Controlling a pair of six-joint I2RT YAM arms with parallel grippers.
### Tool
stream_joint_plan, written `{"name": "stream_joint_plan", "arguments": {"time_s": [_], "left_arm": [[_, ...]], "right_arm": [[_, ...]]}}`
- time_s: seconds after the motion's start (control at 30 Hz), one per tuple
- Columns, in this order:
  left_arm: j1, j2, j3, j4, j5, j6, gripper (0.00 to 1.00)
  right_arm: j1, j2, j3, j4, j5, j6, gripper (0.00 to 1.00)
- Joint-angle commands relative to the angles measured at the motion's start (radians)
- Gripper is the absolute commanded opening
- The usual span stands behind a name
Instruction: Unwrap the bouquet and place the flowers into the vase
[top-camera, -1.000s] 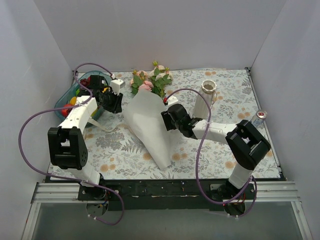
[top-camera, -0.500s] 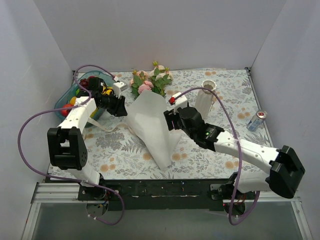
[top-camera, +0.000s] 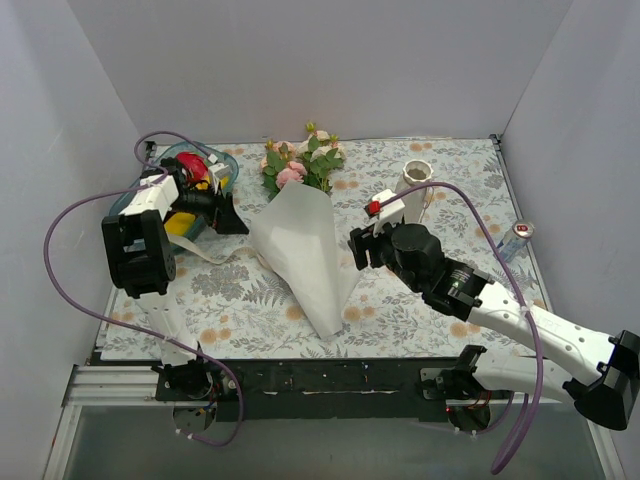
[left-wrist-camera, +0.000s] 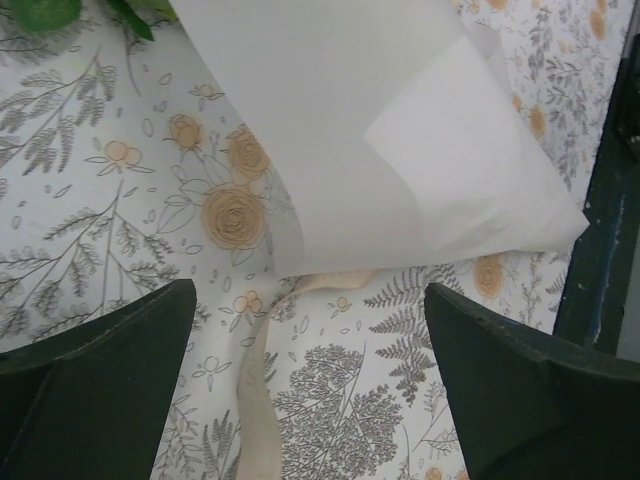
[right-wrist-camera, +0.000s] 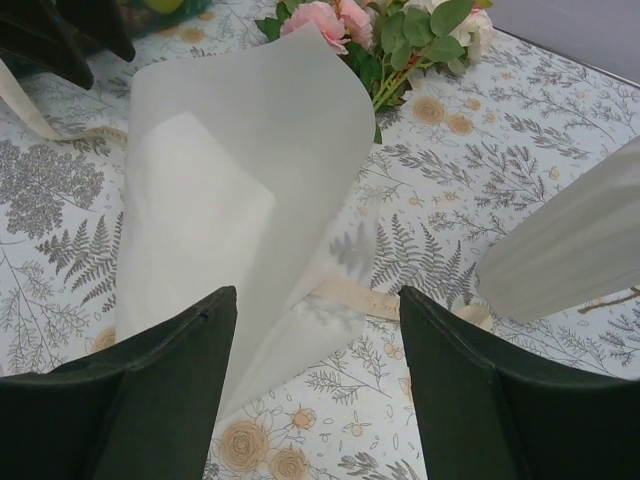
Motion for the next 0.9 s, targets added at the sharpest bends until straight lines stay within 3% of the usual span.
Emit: {"name": "stream_joint_plan", "arguments": {"time_s": [0.0,0.23,0.47,0.7,0.77,0.87], "left_arm": [[-0.017,-0.009,0.018,-0.13,0.108,0.136,0.98],[-0.025,0.055,0.022,-0.118,0.139,0.144,0.97],[-0.036,0.057,0.002,0.041,0.129,0.045,0.96],[-0.051,0.068,-0.004,0.091,0.138,0.009,0.96],[-0.059,0.081,-0.001,0.074,0.144,0.018,0.93],[-0.063,0.108,0.028,-0.019,0.151,0.089,0.79]], "right_arm": [[0.006,-0.019,0.002,-0.022,0.022,0.002,0.74],[0.014,0.004,0.027,-0.022,0.017,0.004,0.73],[0.023,0.001,0.024,-0.027,0.014,0.016,0.72],[0.028,-0.012,0.018,-0.031,0.014,0.025,0.71],[0.029,-0.01,0.021,-0.036,0.016,0.028,0.71],[0.029,-0.012,0.024,-0.041,0.022,0.03,0.7]]}}
